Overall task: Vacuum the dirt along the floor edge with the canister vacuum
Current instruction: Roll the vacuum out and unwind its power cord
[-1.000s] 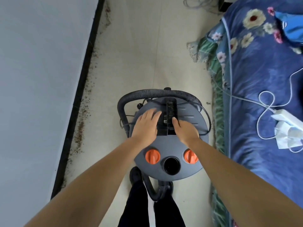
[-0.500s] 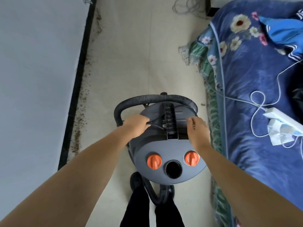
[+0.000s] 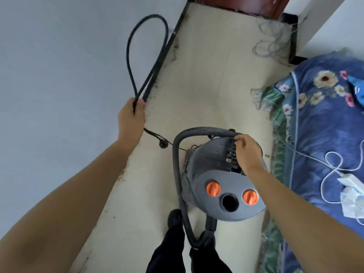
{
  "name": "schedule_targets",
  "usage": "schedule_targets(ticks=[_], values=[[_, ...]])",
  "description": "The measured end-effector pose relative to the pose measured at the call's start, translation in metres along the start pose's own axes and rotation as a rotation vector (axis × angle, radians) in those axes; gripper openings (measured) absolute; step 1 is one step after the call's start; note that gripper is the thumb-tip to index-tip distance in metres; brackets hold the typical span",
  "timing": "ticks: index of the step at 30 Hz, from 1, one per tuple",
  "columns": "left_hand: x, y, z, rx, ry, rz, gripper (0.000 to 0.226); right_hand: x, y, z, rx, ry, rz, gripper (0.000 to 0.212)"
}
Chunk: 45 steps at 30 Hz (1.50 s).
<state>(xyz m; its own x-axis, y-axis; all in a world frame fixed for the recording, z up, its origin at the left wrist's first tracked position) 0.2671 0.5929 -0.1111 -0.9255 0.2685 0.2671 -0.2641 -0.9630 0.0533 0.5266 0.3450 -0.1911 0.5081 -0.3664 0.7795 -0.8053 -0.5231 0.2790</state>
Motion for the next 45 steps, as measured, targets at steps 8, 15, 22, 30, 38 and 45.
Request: schedule_targets(ticks=[8,15,22,30,38,45], values=[[0.05,0.032,0.096,-0.015,0.337,0.172,0.032,-0.009,0.043,-0.084,0.048,-0.092,-0.437,0.025],[0.027,0.054,0.085,0.159,0.777,0.081,0.035,-0.08,0.109,-0.133,-0.344,-0.61,-0.958,0.046],[0.026,0.015,0.045,0.292,1.007,-0.119,0.037,-0.167,0.06,-0.184,-0.674,-1.08,-1.007,0.063],[0.039,-0.072,-0.059,0.324,0.528,-0.24,0.033,-0.21,-0.103,-0.222,-0.628,-1.096,-0.633,0.036],[-0.068,-0.117,-0.078,0.145,0.162,-0.494,0.026,-0.159,-0.199,-0.184,-0.435,-1.288,-0.453,0.024],[-0.129,-0.135,-0.013,0.131,0.43,-0.495,0.021,-0.029,-0.233,-0.248,-0.005,-1.308,-0.397,0.011]])
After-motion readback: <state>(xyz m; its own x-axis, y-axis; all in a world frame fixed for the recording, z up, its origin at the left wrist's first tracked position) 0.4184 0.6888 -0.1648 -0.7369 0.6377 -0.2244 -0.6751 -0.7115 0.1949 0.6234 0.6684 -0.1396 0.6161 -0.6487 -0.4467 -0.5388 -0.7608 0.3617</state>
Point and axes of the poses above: each hand's wrist, its own y-axis away from the middle knuckle, its own x-axis out of the back of the hand, z = x × y, the point moved 8 cm from there along -y, towards the middle knuckle, and after that the axes turned 9 degrees about y, right-handed, at the moved point
